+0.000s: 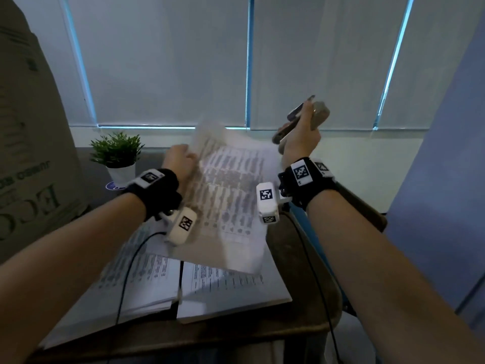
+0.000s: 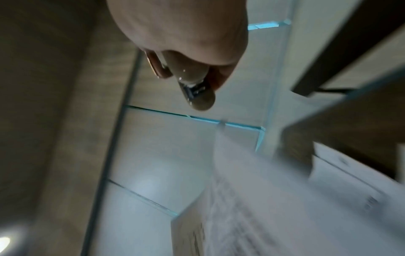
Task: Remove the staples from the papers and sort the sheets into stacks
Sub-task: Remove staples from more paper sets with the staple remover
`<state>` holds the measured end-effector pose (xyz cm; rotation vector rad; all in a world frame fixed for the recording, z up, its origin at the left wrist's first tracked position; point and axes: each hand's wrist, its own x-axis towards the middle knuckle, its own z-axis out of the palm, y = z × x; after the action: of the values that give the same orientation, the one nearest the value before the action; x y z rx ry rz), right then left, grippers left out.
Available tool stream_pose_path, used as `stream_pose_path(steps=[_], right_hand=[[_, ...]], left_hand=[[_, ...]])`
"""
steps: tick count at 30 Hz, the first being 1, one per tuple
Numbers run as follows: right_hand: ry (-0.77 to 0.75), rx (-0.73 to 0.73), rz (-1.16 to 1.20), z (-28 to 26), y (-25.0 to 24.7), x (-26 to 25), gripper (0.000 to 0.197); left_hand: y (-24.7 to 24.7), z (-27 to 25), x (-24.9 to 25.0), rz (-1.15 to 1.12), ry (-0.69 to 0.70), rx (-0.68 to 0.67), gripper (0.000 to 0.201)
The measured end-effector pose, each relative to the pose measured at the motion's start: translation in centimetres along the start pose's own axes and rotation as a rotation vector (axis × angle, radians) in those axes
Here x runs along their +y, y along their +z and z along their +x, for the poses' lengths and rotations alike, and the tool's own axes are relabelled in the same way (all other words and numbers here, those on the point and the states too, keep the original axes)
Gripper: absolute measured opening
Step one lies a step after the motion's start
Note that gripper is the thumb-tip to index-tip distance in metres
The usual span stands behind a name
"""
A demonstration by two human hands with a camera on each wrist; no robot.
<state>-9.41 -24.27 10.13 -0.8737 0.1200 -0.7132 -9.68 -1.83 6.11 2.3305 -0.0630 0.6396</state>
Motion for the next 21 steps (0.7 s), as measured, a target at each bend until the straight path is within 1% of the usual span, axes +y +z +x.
stream_pose_path(steps=[3,5,8,11,13,14,16,17,18,19,20,21], right_hand=[[0.309,-0.046,-0.068,-0.4,-1.5,5.7,0.05],[0.467,-0.049,-0.146,-1.3,-2.6,9.4,0.051],[0.61,-0.038,-0.156,-3.0,-4.3,13.9,0.045],[0.702,0.009,-0.234,-3.8,-5.6,16.9,0.049],[0.717,0.051,-0.29,-3.9,-6.5,18.2,0.052],[0.711,0.059,-0.309,-3.8,-7.1,18.9,0.054],[0.726,0.06,-0.324,-3.6,-8.1,20.1,0.059],[0.73,0.068,-0.312,-3.6,-8.6,20.3,0.058],[0.723,0.059,-0.295,-3.5,-9.0,20.6,0.054],[0.722,0.049,-0.285,-3.4,-9.4,20.7,0.051],[0.722,0.034,-0.266,-3.3,-9.7,20.8,0.05],[0.73,0.028,-0.257,-3.3,-9.9,20.7,0.05]], left_hand=[[-2.3,0.2,-6.8,0.091,-0.191,-0.021,0.029],[-3.5,-0.4,-11.0,0.132,-0.306,-0.047,0.034],[-4.8,-1.8,-15.8,0.134,-0.492,-0.072,0.034],[-5.0,-2.5,-20.3,0.234,-0.598,-0.102,0.034],[-4.8,-2.4,-22.6,0.285,-0.605,-0.076,0.032],[-4.5,-2.4,-23.0,0.303,-0.586,-0.065,0.028],[-3.5,-2.2,-21.9,0.312,-0.498,-0.052,0.024],[-2.6,-2.2,-20.8,0.264,-0.456,-0.062,0.025],[-1.8,-2.5,-18.9,0.174,-0.431,-0.095,0.025],[-0.6,-2.4,-18.1,0.085,-0.396,-0.164,0.021],[0.7,-2.5,-16.9,0.031,-0.36,-0.266,0.016],[2.2,-2.6,-15.7,0.014,-0.346,-0.383,0.017]])
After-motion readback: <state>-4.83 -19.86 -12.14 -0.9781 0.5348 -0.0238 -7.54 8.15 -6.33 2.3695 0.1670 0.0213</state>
